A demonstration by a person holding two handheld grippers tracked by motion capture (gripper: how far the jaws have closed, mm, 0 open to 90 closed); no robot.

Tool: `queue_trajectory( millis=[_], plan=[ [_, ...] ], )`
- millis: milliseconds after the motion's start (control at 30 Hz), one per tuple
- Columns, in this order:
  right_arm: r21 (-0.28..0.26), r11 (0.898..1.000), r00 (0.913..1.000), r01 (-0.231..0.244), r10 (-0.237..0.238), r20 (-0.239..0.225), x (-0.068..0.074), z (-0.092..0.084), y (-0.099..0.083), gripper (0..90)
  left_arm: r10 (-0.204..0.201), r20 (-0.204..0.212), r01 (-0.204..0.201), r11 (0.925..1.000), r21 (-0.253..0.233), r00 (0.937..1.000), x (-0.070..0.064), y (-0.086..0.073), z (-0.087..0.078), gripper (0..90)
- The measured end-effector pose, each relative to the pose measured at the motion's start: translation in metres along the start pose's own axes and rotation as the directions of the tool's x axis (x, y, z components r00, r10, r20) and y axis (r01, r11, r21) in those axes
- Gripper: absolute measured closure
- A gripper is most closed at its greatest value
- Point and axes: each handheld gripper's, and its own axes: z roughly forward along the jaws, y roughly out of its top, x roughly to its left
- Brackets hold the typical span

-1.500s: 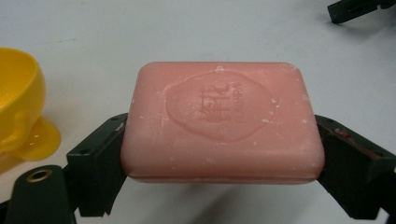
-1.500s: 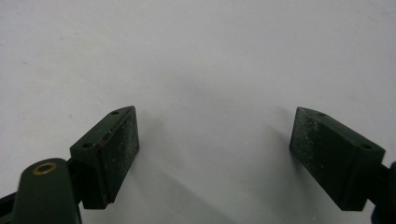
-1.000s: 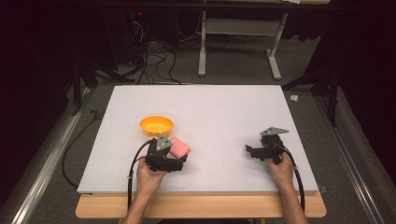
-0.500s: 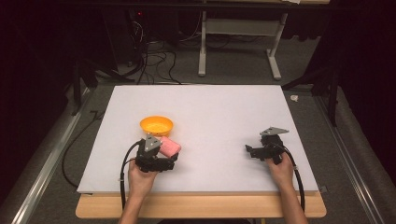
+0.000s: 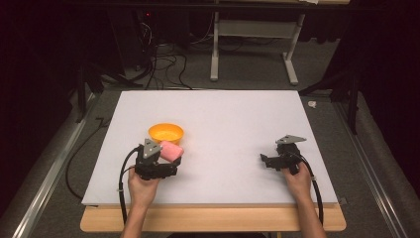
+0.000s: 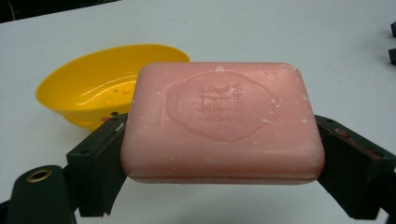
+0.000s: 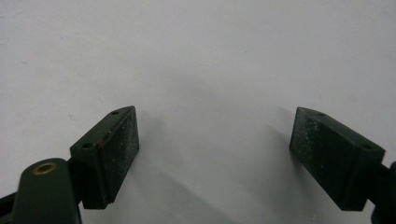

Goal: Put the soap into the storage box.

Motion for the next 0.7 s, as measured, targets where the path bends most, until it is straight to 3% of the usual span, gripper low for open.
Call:
queue_trajectory(
  millis=[700],
  plan=[
    [0.000,1.000,1.0000,0.000,0.000,0.000,0.000,0.000,0.000,16.5,-0.057,-0.055,0.058,0.9983,0.010,0.9968,0.021,0.022,0.005,13.5]
  ],
)
